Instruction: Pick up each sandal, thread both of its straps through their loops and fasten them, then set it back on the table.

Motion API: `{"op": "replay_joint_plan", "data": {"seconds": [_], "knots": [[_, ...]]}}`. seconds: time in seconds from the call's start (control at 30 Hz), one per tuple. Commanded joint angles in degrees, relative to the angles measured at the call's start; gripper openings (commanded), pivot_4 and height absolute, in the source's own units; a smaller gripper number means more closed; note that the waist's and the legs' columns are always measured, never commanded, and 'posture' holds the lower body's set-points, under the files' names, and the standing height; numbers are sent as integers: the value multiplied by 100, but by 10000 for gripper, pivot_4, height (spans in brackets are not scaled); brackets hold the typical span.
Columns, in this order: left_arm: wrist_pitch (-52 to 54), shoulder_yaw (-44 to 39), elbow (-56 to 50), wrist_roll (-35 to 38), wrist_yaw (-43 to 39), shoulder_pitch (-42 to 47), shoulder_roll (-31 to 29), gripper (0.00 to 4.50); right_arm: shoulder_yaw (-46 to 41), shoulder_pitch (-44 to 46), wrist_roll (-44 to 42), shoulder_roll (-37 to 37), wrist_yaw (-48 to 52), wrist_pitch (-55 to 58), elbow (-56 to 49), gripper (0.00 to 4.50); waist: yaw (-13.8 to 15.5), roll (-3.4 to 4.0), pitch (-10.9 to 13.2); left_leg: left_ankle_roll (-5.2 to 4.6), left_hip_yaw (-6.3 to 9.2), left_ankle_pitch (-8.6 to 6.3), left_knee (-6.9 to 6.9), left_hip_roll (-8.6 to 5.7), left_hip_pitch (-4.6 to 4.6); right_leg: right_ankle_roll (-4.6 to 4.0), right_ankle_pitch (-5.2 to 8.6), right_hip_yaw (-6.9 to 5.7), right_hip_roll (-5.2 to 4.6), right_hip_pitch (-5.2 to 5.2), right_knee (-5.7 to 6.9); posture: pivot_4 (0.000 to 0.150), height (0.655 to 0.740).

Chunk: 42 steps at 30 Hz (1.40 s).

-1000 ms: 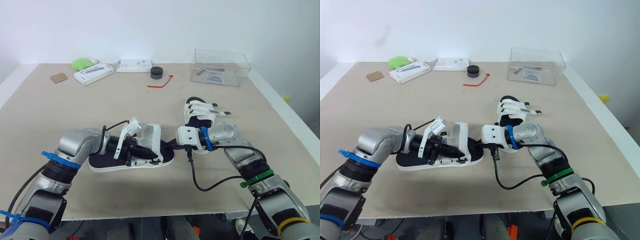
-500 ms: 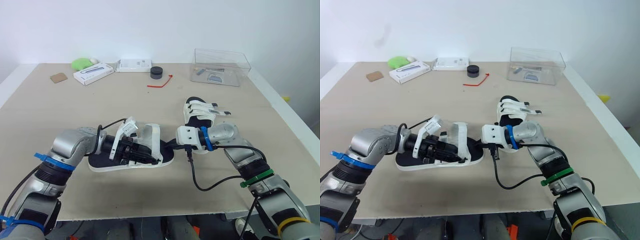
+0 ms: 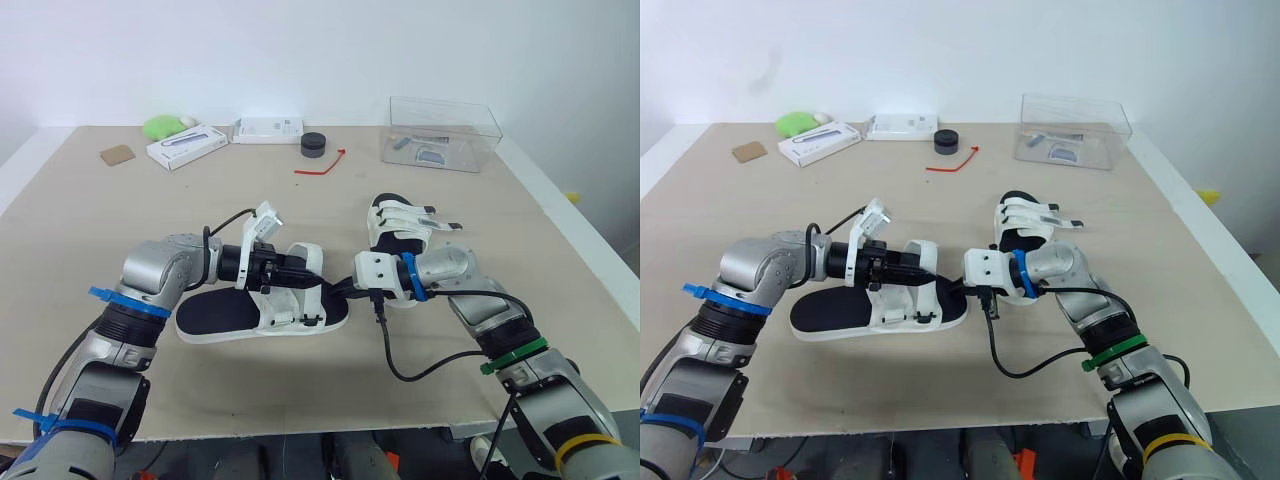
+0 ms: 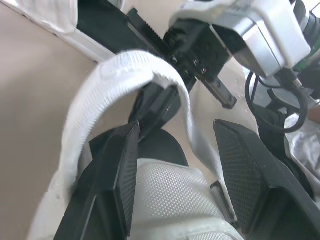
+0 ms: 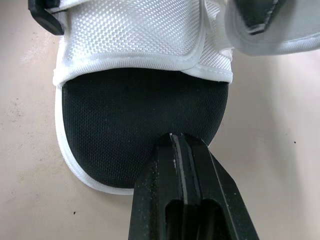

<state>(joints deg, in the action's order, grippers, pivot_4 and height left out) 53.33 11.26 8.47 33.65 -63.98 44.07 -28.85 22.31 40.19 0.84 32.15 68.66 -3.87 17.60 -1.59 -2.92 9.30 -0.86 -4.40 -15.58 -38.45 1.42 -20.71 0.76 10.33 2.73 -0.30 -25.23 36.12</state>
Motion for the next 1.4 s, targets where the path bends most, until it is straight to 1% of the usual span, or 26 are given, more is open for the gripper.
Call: {"op": "replay_joint_plan", "data": {"seconds": [0.03, 0.1, 0.2, 0.23, 0.53, 0.7, 0.8, 0.9, 0.93, 0.97, 1.03, 1.1, 1.13, 1.17, 1.2, 1.27, 1.3, 1.33, 1.37, 1.4], "knots": [[-54, -123, -105, 51, -139, 183, 2, 21880, 118, -176, 405, 161, -73, 181, 351, 0, 0, 0, 0, 0, -1, 0, 0, 0, 0, 0, 0, 1, 0, 0, 0, 1500, 7400], [-66, -102, -126, 37, -178, 150, 1, 16214, 119, -177, 409, 162, -77, 174, 361, 0, 0, 0, 0, 0, -1, 0, 0, 0, 0, 1, 0, 1, 0, 0, 0, 1500, 7400], [-67, -39, -245, 49, -321, 40, -56, 2003, 119, -168, 414, 160, -82, 161, 385, 0, -1, 0, 0, 0, 1, 0, 0, 0, 0, 1, 0, 0, 0, 0, 0, 1500, 7400], [-77, 15, -339, 41, -399, -30, -106, 771, 119, -168, 415, 160, -83, 158, 386, 0, -1, 0, 0, 0, 1, 0, 0, 0, 0, 1, 0, 0, 0, 0, 0, 1500, 7400], [-217, 295, -1169, -20, -732, -705, -512, 771, 142, -124, 437, 148, -81, 101, 456, 0, -2, 0, 0, 0, 0, 0, -1, 0, -1, 0, 0, 1, -2, -1, 0, 1500, 7400], [-353, 537, -1451, -138, -844, -920, -680, 771, 165, -66, 436, 117, -74, 85, 506, 0, -2, 1, 1, 0, 1, 0, 1, 3, 0, -2, 1, 0, 2, -2, 0, 1500, 7400], [-108, 435, -1511, -13, -751, -862, -714, 771, 176, -39, 429, 100, -66, 82, 528, 0, -2, 1, 1, 0, 1, 0, 1, 3, 0, -2, 1, 0, 2, -2, -1, 1500, 7400], [-185, 388, -1653, -49, -830, -818, -868, 8194, 188, -35, 426, 107, -52, 72, 541, 0, -2, 1, 1, 0, 0, 0, 1, 4, 1, -2, 1, 0, 4, -2, 0, 1500, 7400], [-252, 412, -1744, -101, -897, -828, -983, 11562, 192, -38, 426, 113, -46, 70, 540, 0, -2, 1, 1, 0, 0, 0, 1, 5, 1, -2, 1, 0, 5, -3, 0, 1500, 7400], [-302, 415, -1843, -133, -962, -841, -1110, 17796, 195, -41, 424, 118, -42, 70, 537, 0, -2, 2, 1, 0, 0, 0, 1, 6, 1, -2, 1, 1, 6, -3, 0, 1500, 7400], [-292, 256, -2084, -54, -1089, -820, -1404, 27097, 194, -45, 416, 128, -33, 86, 522, 0, -2, 2, 1, 0, 1, 0, 2, 6, 1, -2, 2, 0, 5, -3, -1, 1500, 7400], [-148, 1, -2230, 135, -1130, -737, -1599, 33307, 194, -38, 410, 139, -21, 90, 526, 0, -3, 2, 3, 0, 0, 0, 1, 8, 0, -3, 2, 0, 6, -5, -1, 1500, 7400], [63, -257, -2329, 408, -1142, -674, -1706, 38766, 195, -37, 410, 148, -12, 85, 532, 0, -3, 3, 3, 0, 0, 0, 1, 8, 2, -3, 2, 0, 5, -4, -1, 1500, 7400], [313, -509, -2437, 702, -1137, -622, -1812, 40483, 195, -36, 411, 157, -4, 77, 541, 0, -3, 2, 4, 0, 0, 0, 1, 8, 2, -3, 2, 0, 5, -4, -1, 1500, 7400], [618, -780, -2593, 1060, -1129, -620, -1918, 43116, 197, -32, 413, 162, 4, 69, 555, 0, -4, -4, 9, 0, 0, 0, 1, 8, 1, -3, 2, 0, 5, -4, -1, 1500, 7400], [1202, -1249, -3005, 1805, -1024, -786, -2111, 43116, 198, -23, 420, 165, 17, 51, 581, 0, -15, -8, 12, 0, 2, 0, 1, 10, -5, -3, 2, -6, 6, -9, -2, 1500, 7400], [1359, -1412, -3260, 2057, -951, -993, -2196, 43116, 198, -16, 424, 160, 20, 42, 598, 0, -17, -7, 12, 0, 1, -1, 2, 11, -6, -3, 3, -6, 5, -9, -5, 1500, 7400], [1420, -1542, -3593, 2195, -810, -1424, -2246, 43116, 206, -7, 429, 137, 18, 40, 613, 0, -23, -5, 11, 1, 1, -1, 2, 10, -6, -2, 3, -5, 4, -9, -5, 1500, 7400], [1428, -1640, -3857, 2264, -641, -1838, -2252, 43116, 216, 3, 433, 113, 16, 39, 625, 0, -27, 17, 2, 2, -1, -3, 2, 10, -6, 0, 4, -5, 2, -9, -6, 1500, 7400], [1419, -1702, -4068, 2276, -455, -2221, -2241, 43116, 226, 11, 435, 91, 15, 36, 636, 0, -28, 20, 1, 2, -4, -9, 3, 8, 1, 6, 12, -1, -5, -2, -7, 1500, 7400]]}}
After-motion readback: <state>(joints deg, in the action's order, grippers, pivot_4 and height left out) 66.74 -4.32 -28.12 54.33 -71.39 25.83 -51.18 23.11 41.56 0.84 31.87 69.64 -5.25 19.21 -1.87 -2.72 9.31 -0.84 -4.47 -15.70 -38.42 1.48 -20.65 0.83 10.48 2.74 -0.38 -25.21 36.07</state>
